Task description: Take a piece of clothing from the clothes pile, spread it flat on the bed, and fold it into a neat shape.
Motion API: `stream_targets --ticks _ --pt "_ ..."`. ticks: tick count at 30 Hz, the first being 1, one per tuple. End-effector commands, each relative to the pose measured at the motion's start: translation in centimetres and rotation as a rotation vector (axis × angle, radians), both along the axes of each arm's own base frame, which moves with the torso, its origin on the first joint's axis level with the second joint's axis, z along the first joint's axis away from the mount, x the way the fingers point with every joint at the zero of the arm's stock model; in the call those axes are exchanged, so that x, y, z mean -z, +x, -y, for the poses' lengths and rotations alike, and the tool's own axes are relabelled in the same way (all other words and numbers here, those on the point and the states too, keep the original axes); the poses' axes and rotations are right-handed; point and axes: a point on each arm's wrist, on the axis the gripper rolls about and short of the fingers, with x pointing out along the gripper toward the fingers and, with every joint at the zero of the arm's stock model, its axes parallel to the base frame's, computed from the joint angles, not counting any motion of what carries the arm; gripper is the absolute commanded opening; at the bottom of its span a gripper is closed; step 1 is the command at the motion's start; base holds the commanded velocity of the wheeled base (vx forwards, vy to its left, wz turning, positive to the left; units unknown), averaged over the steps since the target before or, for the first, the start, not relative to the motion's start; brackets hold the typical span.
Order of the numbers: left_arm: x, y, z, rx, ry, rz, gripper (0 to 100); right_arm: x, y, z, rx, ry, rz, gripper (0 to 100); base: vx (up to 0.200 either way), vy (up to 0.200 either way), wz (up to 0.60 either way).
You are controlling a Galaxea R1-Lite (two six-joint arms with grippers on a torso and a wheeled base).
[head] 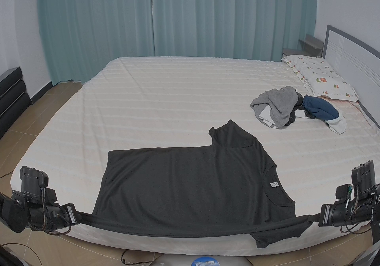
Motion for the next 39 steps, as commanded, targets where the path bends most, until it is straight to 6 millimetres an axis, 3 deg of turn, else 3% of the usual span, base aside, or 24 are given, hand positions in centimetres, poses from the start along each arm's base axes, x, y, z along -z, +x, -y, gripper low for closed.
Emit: stream_targets --ticks 1,9,19,39 --pt "-0.5 1.3 -0.1 0.000 -0.007 0.027 0 -0.1 1.2 -0.2 0.000 0.002 0.001 0 0.000 0.000 0.00" --pt "0.7 5.2 -0.2 -0.004 -0.012 -0.014 0 1.3 5.3 -0.7 0.010 -0.006 -0.072 0 0.000 0.000 0.00" --pt "1.3 7.2 -0.3 -0.006 -0.013 -0.024 0 1.7 9.6 -0.7 0.039 0.002 -0.064 0 0.000 0.000 0.00" --pt "3.2 10.6 -0.2 -0.004 -0.022 -0.055 0 4.0 13.2 -1.1 0.041 0.005 -0.109 0 0.000 0.000 0.00"
